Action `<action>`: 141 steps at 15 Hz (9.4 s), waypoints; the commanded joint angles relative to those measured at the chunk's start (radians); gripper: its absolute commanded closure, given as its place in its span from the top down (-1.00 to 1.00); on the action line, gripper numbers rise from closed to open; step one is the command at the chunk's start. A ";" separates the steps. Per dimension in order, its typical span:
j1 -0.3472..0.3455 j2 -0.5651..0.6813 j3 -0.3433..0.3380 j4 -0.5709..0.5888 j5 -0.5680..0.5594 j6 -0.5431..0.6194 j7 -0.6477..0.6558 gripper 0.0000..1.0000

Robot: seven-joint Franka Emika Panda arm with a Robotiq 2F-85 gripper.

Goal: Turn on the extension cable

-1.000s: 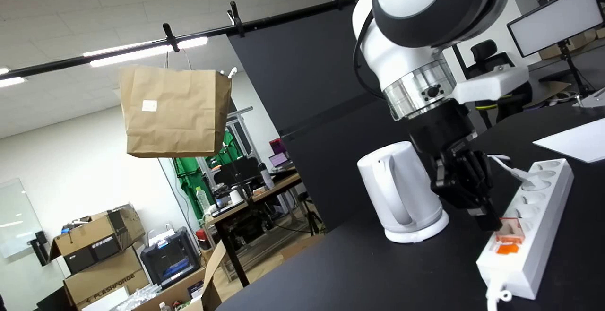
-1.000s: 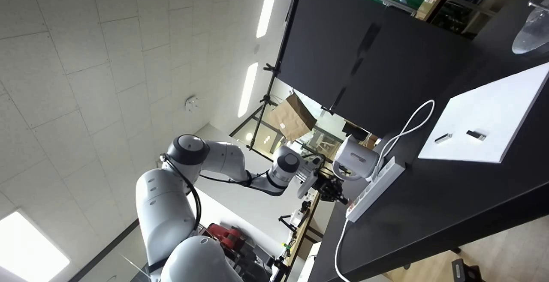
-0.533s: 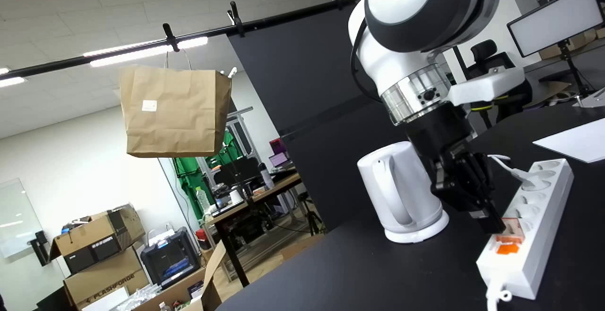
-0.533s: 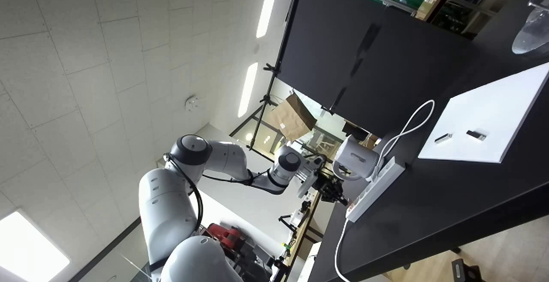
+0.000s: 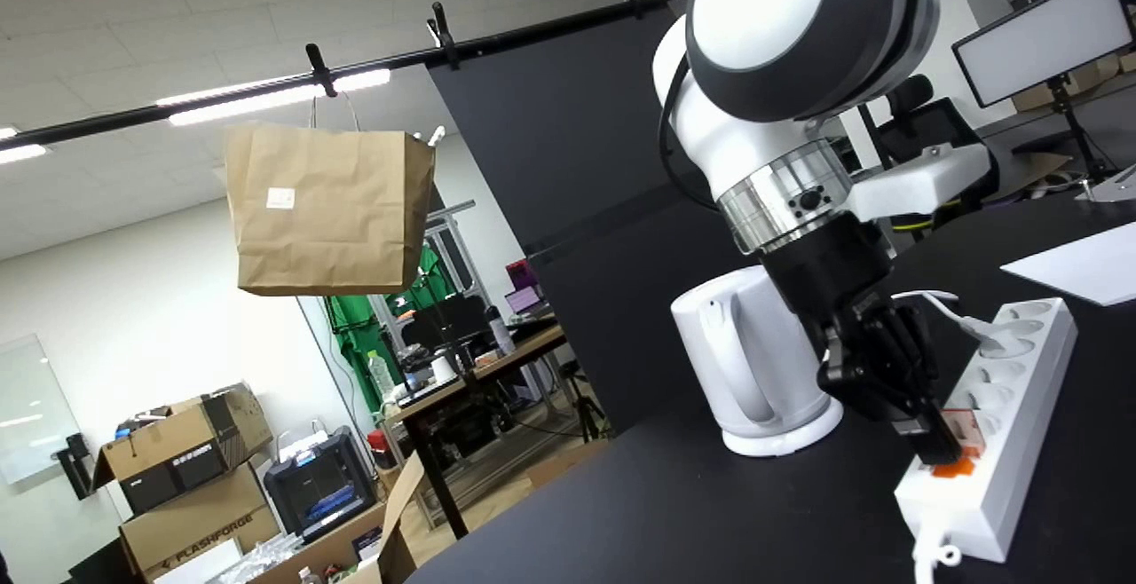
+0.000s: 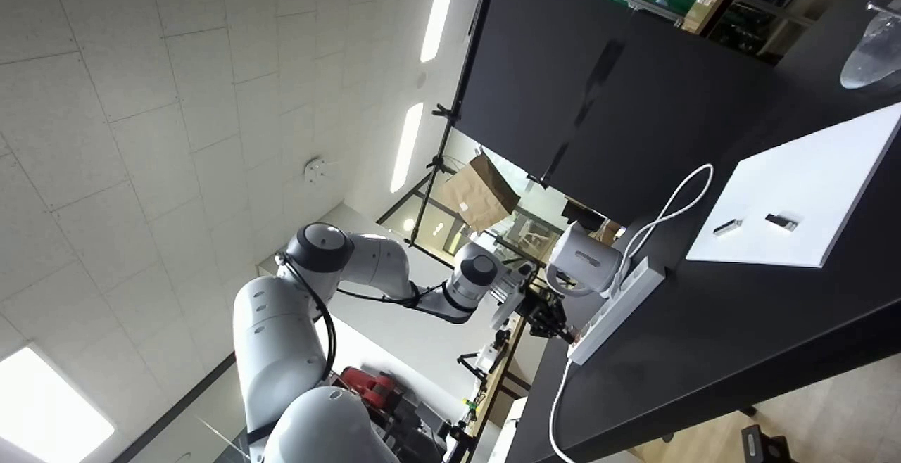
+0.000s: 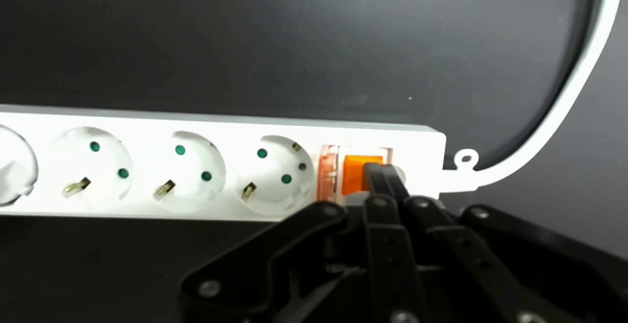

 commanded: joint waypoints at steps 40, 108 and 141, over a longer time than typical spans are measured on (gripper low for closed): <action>0.067 -0.066 -0.048 -0.141 -0.062 0.236 0.179 -1.00; 0.061 -0.036 -0.060 -0.174 -0.057 0.290 0.195 -1.00; 0.409 -0.147 -0.389 -0.345 -0.127 0.666 0.504 -0.79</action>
